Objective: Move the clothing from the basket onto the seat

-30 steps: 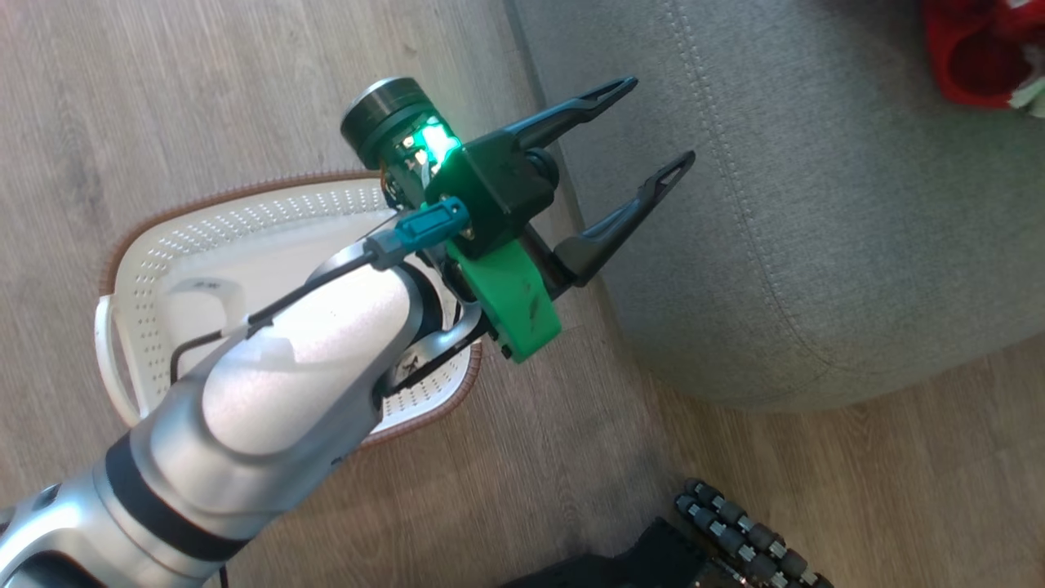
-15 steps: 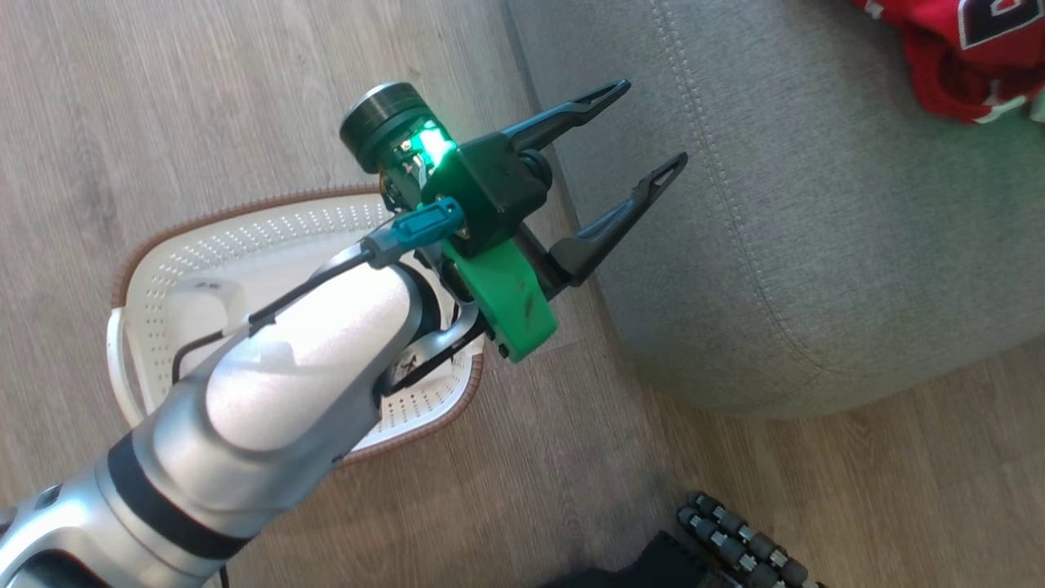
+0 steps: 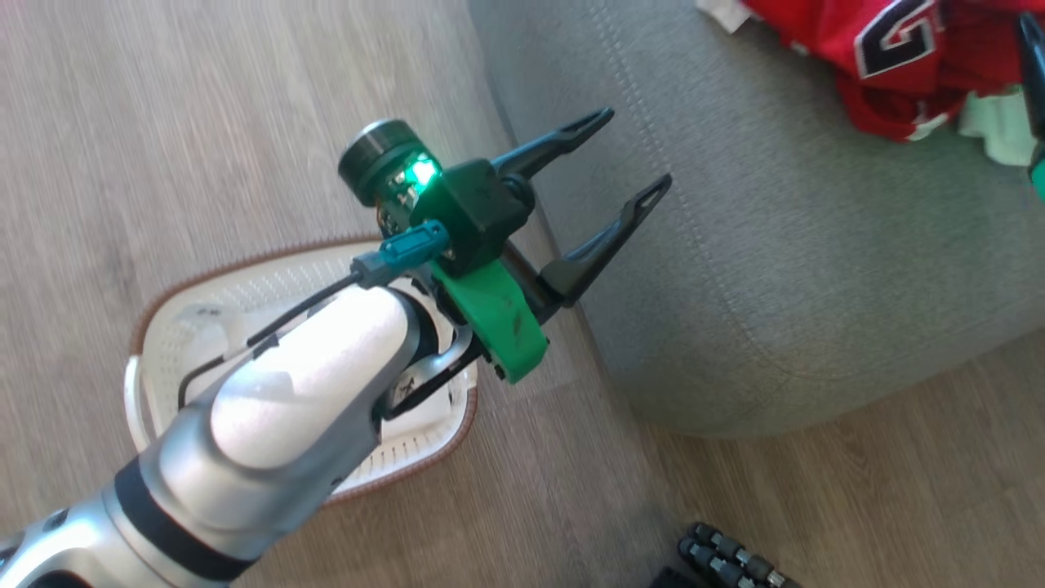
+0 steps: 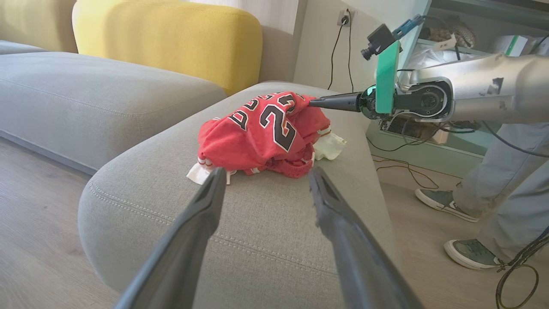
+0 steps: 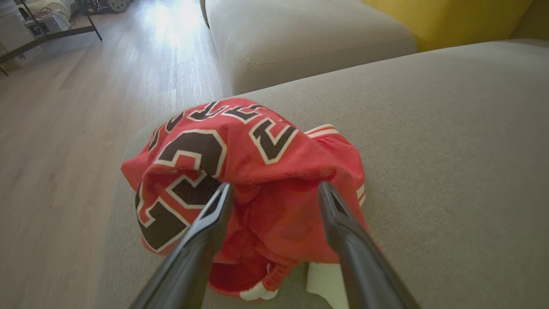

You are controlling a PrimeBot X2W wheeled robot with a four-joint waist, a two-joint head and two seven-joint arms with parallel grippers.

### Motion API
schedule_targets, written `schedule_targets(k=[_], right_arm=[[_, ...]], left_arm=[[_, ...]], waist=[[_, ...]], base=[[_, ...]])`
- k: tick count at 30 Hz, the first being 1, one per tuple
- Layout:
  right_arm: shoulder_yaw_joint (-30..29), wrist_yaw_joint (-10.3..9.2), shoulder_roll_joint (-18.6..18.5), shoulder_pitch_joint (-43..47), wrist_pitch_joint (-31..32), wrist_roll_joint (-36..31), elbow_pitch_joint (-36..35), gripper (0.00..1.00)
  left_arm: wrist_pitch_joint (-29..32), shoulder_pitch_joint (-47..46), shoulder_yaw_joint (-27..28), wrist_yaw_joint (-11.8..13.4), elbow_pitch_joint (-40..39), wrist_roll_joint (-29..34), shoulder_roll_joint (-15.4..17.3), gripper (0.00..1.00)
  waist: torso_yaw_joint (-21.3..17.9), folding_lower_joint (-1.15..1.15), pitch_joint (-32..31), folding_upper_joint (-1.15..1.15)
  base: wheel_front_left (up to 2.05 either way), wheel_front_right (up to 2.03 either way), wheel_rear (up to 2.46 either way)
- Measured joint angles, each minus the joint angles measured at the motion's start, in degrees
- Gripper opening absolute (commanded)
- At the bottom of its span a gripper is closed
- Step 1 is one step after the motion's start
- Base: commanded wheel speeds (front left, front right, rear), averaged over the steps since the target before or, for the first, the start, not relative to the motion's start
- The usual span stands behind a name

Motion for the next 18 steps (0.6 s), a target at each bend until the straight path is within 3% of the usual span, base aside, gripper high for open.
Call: schedule_targets(k=[18], right_arm=[[-0.6,0.00,-4.0,10.2,-3.4,0.5,-9.8,1.00]], left_arm=[[-4.5,7.6,0.8,3.3,1.2,-3.6,0.6,1.00]], waist=[[-0.2,0.00,-12.9,0.00]], base=[[0.00,0.00,0.00]])
